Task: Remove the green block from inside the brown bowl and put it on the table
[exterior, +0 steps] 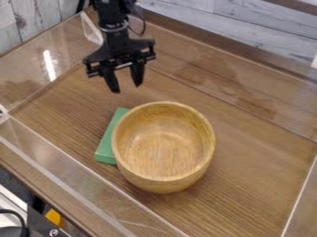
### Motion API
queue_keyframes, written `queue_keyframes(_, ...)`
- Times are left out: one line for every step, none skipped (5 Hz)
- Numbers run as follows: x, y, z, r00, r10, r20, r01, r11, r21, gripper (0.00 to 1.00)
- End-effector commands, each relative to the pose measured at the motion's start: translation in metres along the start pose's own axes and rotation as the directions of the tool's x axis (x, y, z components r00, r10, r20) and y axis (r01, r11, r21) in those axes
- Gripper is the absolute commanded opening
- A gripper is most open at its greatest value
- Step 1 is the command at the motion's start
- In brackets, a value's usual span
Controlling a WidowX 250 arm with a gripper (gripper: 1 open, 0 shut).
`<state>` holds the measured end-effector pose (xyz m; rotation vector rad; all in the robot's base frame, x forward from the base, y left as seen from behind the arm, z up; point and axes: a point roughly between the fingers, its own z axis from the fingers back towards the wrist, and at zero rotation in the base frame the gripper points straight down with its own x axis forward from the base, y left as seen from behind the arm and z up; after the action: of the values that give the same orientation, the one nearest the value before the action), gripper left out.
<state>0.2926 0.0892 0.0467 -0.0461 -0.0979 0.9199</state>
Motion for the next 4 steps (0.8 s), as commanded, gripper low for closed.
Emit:
queue_keyframes(0.005, -0.007, 0.019, 1.000, 0.011, 0.022, -0.011, 1.000, -0.025, 1.00)
queue_keyframes(0.007, -0.011, 0.031, 1.000, 0.014, 0.017, -0.013, 0.999, -0.033, 1.00)
queue_keyframes(0.002, -0.013, 0.044, 1.000, 0.003, 0.012, -0.002, 0.999, -0.045, 1.00)
queue_keyframes(-0.003, -0.014, 0.059, 1.000, -0.004, 0.010, 0.004, 0.998, -0.062, 1.00)
